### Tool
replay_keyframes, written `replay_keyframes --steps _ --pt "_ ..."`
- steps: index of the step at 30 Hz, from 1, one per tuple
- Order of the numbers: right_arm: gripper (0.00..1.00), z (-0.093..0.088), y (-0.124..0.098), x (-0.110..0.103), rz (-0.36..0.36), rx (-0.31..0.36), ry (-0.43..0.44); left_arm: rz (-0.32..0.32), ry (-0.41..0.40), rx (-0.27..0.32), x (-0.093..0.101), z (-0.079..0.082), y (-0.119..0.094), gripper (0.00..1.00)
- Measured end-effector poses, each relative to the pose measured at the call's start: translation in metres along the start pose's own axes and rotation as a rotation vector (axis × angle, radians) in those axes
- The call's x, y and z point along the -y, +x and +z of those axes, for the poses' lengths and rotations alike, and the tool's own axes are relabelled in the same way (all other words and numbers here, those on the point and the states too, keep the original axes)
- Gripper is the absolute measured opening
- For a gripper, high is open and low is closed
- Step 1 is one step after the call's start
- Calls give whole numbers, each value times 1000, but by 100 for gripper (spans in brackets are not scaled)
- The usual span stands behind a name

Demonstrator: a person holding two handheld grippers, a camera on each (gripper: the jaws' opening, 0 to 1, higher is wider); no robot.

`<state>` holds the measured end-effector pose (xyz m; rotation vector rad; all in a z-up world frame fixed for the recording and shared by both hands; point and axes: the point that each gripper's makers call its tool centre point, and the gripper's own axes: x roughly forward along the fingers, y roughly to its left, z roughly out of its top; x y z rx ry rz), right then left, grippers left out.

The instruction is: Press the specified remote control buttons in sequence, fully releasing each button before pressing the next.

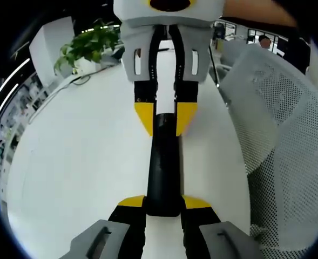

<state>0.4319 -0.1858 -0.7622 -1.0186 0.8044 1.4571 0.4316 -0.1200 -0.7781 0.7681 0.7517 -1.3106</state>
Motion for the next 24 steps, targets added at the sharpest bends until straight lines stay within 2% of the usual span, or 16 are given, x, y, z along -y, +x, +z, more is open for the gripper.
replay_keyframes --steps 10,24 --pt "16 -20 -4 -4 -6 -18 35 -3 1 -7 0 0 0 24" --pt "19 -27 -5 -4 -12 -16 46 -4 1 -14 0 0 0 24"
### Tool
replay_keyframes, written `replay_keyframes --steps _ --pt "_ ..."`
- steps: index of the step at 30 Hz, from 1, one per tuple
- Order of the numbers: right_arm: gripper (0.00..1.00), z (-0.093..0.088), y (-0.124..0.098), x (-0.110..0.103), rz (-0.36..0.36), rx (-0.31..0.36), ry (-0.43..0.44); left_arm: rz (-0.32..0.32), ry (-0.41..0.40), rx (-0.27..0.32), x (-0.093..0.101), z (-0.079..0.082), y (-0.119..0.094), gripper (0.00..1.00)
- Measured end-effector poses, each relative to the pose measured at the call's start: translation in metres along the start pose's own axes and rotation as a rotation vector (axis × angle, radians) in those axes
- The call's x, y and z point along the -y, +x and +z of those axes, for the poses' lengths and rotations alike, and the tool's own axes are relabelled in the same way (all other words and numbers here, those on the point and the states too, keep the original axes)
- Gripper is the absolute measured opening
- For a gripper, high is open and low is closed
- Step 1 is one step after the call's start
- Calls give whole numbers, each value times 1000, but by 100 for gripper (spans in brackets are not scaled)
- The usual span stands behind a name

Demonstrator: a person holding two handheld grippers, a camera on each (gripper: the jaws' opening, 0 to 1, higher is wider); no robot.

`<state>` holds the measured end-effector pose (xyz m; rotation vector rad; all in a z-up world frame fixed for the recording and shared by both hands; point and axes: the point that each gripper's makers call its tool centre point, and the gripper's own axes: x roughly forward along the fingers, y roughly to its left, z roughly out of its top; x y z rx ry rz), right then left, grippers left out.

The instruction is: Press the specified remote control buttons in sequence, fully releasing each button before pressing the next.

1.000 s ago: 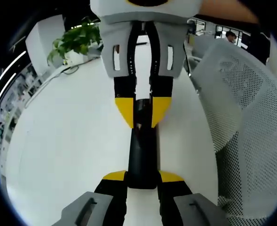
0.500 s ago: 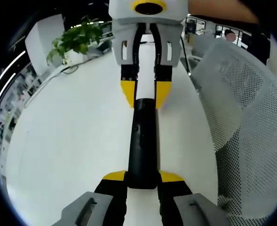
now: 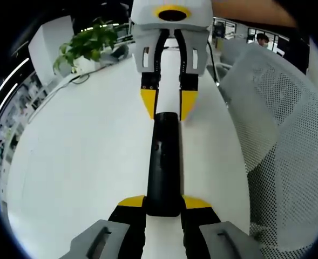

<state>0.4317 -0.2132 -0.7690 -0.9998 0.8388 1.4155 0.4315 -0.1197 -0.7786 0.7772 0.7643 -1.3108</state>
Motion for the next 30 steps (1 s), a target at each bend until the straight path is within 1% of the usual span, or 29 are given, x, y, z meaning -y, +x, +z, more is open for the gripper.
replay_keyframes --steps 8,22,30 --pt "21 -3 0 -1 0 1 3 1 -1 -3 1 0 0 24" --pt "21 -10 3 0 6 -11 9 1 -5 -7 1 0 -1 24" --pt "21 -11 5 0 9 -14 12 -1 -5 -6 1 -1 -1 24"
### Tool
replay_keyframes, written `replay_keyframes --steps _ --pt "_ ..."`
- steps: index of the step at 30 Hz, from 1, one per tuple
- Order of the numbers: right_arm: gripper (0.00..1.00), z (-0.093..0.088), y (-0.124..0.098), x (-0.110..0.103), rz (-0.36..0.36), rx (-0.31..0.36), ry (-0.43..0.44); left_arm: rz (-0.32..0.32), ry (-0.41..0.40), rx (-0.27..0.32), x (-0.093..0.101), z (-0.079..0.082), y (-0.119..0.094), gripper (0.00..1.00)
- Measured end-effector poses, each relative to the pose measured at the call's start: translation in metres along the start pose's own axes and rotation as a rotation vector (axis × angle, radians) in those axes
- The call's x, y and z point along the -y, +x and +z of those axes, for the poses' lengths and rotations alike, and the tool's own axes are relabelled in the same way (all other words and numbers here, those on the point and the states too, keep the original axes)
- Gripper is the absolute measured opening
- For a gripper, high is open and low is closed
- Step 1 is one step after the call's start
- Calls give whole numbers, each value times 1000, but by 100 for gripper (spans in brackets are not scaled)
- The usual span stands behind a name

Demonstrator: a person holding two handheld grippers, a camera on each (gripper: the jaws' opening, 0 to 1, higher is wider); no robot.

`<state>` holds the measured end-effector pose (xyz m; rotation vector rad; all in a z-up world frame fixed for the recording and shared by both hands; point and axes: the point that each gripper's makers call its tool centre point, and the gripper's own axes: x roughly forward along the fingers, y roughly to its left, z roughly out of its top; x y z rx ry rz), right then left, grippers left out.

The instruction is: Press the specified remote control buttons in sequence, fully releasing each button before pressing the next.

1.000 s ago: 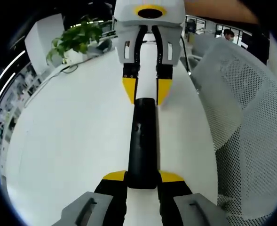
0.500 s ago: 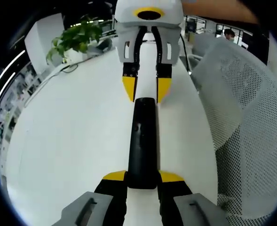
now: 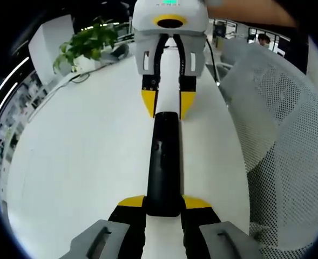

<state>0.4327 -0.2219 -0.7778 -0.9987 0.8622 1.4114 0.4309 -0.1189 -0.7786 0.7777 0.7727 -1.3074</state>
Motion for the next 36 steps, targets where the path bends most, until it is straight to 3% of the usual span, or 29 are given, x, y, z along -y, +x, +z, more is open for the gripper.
replay_keyframes --steps 36 --pt "20 0 6 2 46 -19 19 -25 -18 3 -1 0 0 24"
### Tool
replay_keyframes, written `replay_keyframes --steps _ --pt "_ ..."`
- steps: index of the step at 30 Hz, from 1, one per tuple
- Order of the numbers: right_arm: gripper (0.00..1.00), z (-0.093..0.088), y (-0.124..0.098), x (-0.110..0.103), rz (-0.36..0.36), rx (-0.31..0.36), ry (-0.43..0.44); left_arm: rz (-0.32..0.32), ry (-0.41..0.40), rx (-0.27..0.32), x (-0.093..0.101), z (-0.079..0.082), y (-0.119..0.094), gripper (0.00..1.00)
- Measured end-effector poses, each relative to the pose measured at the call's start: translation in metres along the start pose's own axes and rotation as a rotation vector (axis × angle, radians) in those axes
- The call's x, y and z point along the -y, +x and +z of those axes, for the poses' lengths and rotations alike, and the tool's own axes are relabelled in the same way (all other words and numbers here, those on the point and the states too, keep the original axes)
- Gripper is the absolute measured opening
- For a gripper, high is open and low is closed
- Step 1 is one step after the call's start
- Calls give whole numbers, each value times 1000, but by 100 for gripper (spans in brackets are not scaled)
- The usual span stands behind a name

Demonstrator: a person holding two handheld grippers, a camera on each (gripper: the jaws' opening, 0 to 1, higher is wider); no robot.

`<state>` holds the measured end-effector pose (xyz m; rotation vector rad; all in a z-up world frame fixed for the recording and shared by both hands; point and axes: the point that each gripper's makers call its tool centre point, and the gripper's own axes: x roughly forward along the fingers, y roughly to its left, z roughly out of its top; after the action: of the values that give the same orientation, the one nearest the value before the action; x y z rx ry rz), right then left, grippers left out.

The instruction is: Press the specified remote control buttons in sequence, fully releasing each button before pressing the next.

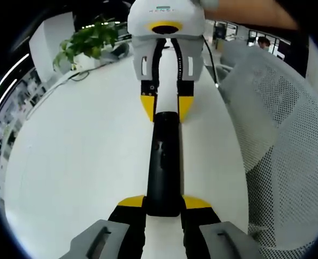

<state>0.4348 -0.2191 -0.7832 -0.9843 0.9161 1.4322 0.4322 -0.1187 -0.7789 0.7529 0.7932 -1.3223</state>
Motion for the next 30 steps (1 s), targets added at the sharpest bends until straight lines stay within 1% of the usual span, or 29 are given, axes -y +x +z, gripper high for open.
replay_keyframes --steps 14,23,30 --pt "19 0 0 0 -9 -1 -20 -2 -3 1 1 0 0 24" --pt "19 -1 0 0 -14 1 -26 -8 12 -15 1 1 0 24" --pt "19 2 -2 3 -26 13 -27 4 22 -23 -3 0 -1 24"
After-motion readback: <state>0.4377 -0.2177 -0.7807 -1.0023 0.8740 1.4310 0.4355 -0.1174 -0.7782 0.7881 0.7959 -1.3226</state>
